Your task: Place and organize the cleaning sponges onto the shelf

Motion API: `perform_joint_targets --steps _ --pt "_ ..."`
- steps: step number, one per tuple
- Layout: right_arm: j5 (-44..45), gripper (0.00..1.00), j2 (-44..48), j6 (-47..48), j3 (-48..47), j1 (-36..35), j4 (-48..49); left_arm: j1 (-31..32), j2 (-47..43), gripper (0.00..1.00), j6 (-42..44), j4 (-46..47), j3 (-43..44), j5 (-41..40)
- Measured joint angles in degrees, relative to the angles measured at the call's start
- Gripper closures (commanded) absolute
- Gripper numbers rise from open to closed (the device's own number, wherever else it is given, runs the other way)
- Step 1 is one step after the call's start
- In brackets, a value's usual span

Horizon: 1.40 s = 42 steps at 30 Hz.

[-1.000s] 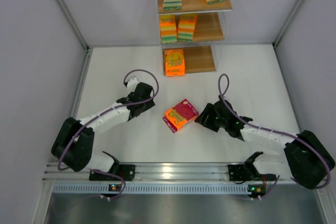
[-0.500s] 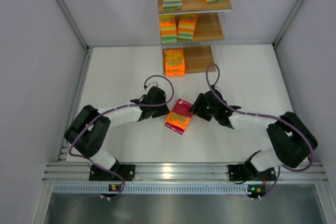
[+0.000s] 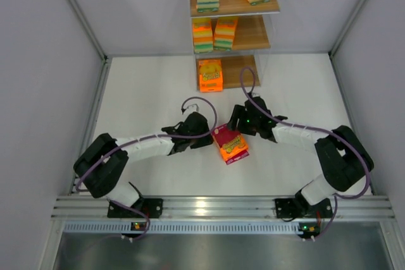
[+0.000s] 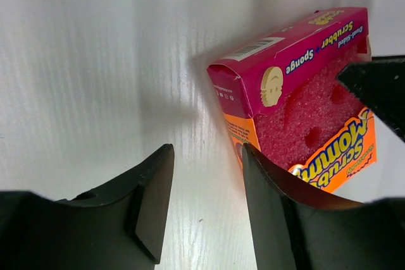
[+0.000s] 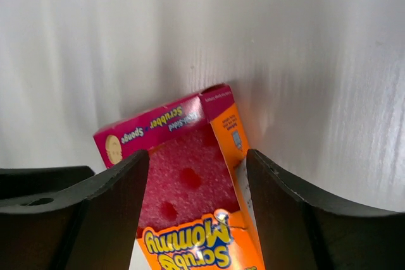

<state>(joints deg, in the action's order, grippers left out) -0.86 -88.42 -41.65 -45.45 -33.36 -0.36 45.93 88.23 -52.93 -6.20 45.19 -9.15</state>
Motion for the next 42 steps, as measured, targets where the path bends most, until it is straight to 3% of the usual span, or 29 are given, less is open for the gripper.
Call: perform_joint_targets --steps 8,13,25,32,42 --pt "-1.49 0.59 4.09 5.75 2.89 2.29 -4.52 -1.60 -6.01 0.43 -0.07 0.26 -3.91 -1.25" --pt "-6.10 0.61 6.05 7.52 5.95 6.10 -3.56 -2.16 -7.78 0.42 0.17 0.26 -5.44 -1.44" --pt "-13.51 0.68 4.37 10.05 6.19 6.47 -0.55 -2.19 -8.13 0.42 0.15 0.26 -6.21 -1.36" --pt "-14.86 0.92 2.60 10.34 6.14 6.51 2.03 -2.19 -8.59 0.41 0.15 0.28 -6.78 -1.36" --pt "-12.41 0.99 5.66 9.14 4.98 10.01 0.09 -2.36 -10.51 0.41 0.63 0.26 -7.17 -1.60"
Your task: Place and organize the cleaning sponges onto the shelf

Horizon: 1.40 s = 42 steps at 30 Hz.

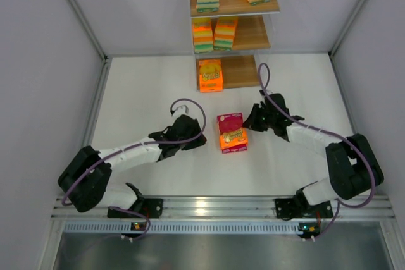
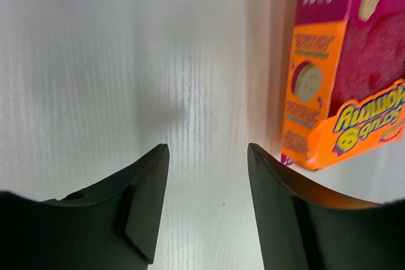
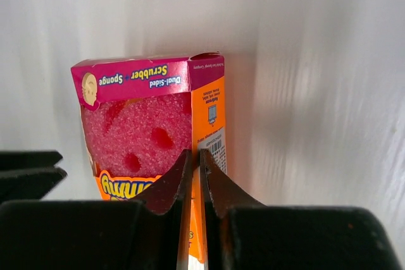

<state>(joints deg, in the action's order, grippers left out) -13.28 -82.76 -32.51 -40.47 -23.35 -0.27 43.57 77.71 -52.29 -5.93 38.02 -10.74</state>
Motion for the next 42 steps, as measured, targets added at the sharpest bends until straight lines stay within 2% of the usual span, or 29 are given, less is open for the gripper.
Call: perform_joint_targets --steps 5,12,20,35,42 --pt "1.62 1.00 -2.62 -0.20 -8.02 4.00 -1.07 -0.44 -0.48 0.41 0.42 -0.02 -0.02 -0.02" --pt "4.90 1.00 -13.92 -0.20 -22.86 8.81 -0.61 -1.07 -3.41 0.41 0.79 -0.63 -0.70 -0.55" --pt "8.37 1.00 -25.79 0.68 -35.45 10.73 -1.27 -1.75 -7.82 0.41 0.96 -2.10 -1.57 -1.88" --pt "7.74 0.94 -31.32 0.09 -37.29 10.95 4.50 -2.25 -11.28 0.41 -0.15 -2.75 -5.38 -2.38" --pt "12.04 0.91 -31.45 0.90 -37.38 9.99 5.27 -2.29 -15.85 0.41 -0.76 -3.17 -7.52 -2.62"
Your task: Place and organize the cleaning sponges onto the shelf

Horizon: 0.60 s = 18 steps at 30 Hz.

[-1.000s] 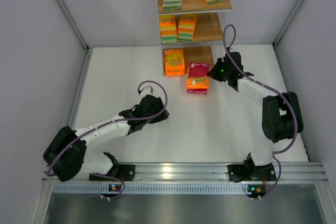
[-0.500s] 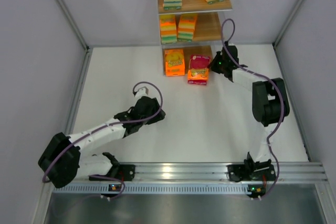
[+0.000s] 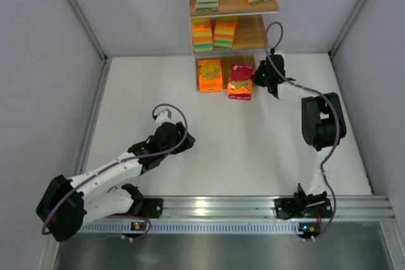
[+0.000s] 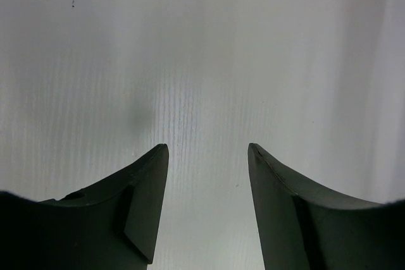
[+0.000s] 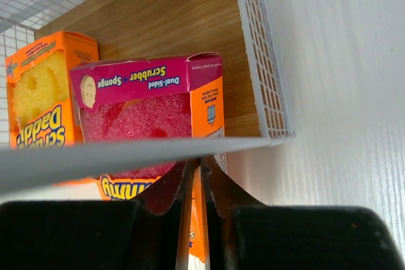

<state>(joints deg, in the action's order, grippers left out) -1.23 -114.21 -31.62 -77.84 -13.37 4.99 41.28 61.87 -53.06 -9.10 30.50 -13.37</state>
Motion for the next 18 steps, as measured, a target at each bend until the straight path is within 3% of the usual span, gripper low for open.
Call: perform_joint_targets --steps 11,18 --pt "3.37 0.84 -4.92 2.51 -6.01 -1.64 1.42 -0.04 -8.87 0.40 -2.27 -1.03 -4.15 -1.51" --pt "2.99 0.50 -6.45 2.32 -7.76 -3.61 2.03 -0.04 -8.02 0.39 -1.57 -1.20 -4.15 -1.46"
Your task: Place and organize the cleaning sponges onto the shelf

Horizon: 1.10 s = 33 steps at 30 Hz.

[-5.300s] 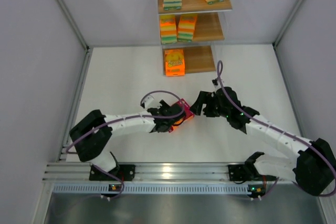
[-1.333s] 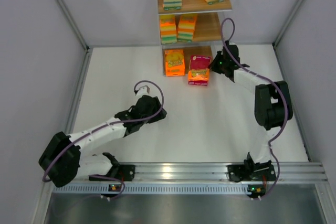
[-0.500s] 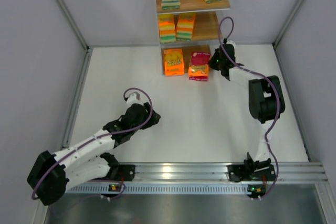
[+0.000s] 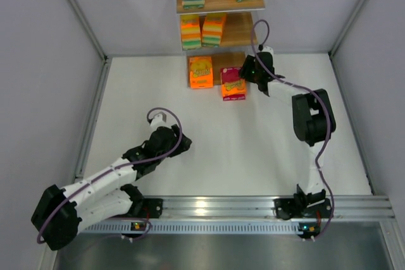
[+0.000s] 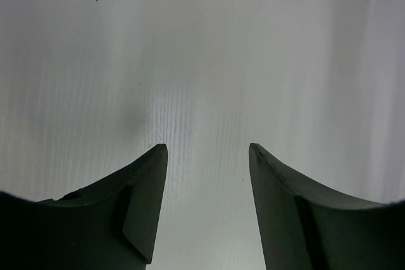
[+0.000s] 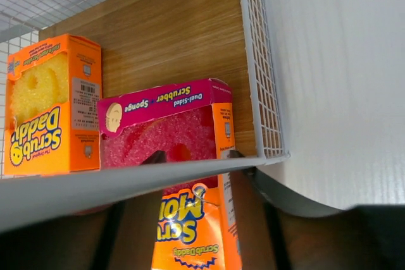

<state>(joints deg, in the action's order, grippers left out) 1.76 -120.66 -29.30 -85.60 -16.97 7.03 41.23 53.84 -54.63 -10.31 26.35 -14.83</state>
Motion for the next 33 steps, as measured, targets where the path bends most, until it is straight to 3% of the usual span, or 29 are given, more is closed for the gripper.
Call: perform_joint_targets --steps 7,14,18,19,21,24,25,28,33 --pt "-0.72 0.24 2.25 0.85 2.97 -0.68 0.42 -0.02 0.04 0.39 0.63 -0.02 0.00 -0.02" --pt "-4.79 0.22 8.85 2.58 8.76 -1.42 0.46 -0.02 0.76 0.39 1.01 -0.04 0.00 0.24" --pt "-7.48 0.33 13.25 3.43 13.00 -1.77 1.62 -0.02 0.74 0.39 1.01 -0.04 0.00 0.26" --pt "-8.20 0.42 14.36 3.61 14.49 -1.77 2.27 -0.02 0.68 0.39 1.01 -0.02 0.00 0.26" --pt "-9.14 0.47 15.96 3.87 17.42 -1.77 3.56 -0.02 0.31 0.39 1.01 -0.07 -0.02 0.26" --pt "-9.35 0.59 16.79 4.00 20.85 -2.08 4.11 -0.02 -1.29 0.39 1.01 -0.04 -0.35 0.24" --pt "-9.18 0.68 16.79 3.89 21.59 -2.29 3.65 -0.02 -1.99 0.39 1.01 -0.04 -0.61 0.24" --pt "-7.98 0.78 16.76 3.52 22.34 -3.15 1.51 -0.02 -4.28 0.38 0.94 -0.02 -1.64 0.24" --pt "-5.09 0.80 16.33 4.26 22.16 -5.44 -0.52 -0.02 -6.88 0.38 0.74 -0.13 -3.17 0.22"
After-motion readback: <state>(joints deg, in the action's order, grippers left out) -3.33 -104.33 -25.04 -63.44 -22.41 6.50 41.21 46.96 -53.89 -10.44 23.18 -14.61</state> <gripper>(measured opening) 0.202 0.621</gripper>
